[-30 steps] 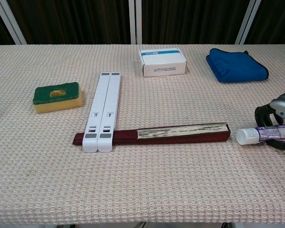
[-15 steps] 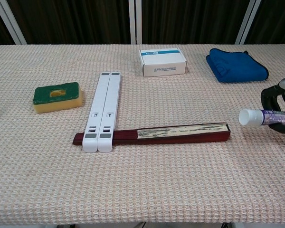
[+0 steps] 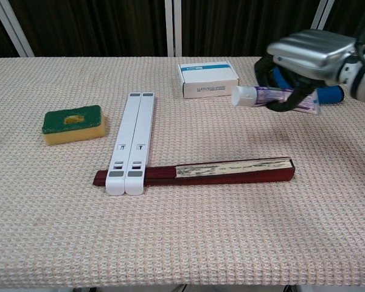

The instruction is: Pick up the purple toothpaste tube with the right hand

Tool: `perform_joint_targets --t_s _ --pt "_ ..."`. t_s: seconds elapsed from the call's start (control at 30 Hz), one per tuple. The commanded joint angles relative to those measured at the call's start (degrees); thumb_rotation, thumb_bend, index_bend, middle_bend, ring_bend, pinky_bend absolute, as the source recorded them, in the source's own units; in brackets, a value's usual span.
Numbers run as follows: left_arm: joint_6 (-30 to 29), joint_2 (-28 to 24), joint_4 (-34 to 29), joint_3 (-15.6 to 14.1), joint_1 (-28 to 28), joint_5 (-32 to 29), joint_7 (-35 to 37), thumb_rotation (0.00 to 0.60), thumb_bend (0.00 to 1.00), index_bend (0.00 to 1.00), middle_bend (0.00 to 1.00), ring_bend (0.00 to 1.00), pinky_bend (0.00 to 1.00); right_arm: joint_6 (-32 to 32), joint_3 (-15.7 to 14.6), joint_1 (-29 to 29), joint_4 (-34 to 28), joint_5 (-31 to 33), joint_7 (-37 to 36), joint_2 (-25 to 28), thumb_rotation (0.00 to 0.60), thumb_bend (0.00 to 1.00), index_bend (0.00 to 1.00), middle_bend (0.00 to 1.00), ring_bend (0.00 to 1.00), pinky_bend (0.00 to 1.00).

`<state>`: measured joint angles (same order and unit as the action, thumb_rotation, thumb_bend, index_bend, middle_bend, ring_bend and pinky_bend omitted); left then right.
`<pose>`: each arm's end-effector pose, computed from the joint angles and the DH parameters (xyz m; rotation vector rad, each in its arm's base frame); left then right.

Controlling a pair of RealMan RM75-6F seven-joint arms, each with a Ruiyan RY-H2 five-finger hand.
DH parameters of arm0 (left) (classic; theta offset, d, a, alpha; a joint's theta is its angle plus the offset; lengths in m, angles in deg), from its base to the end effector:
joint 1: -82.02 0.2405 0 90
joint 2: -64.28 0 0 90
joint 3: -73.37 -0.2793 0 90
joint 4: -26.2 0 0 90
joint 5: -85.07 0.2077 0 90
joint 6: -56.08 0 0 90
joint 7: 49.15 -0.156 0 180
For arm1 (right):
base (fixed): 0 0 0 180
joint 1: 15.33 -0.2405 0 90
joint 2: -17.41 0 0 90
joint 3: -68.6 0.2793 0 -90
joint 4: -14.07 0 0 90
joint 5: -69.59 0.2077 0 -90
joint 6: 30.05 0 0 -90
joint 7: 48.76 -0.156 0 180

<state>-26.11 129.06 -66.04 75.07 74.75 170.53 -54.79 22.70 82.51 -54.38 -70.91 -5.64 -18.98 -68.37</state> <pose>-0.3281 0.2040 0.1578 -1.4710 -0.8622 -0.8242 -0.1575 -0.3702 0.0054 1.9610 -0.5842 0.8607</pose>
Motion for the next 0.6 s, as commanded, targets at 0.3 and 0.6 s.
perform_joint_targets --t_s 0.3,0.6 --pt "2.0 0.1 -0.3 0.4 -1.1 -1.3 -0.4 0.525 0.05 0.06 0.13 0.07 0.16 -8.5 3.1 -12.7 12.9 9.4 4.5 -13.1 0.6 0.36 0.77 0.71 0.63 0.59" --pt "1.9 -0.1 -0.4 0.4 -1.1 -1.4 -0.7 0.523 0.05 0.06 0.13 0.07 0.16 -10.6 1.1 -14.7 13.7 9.8 1.2 -13.2 0.6 0.03 0.08 0.22 0.13 0.18"
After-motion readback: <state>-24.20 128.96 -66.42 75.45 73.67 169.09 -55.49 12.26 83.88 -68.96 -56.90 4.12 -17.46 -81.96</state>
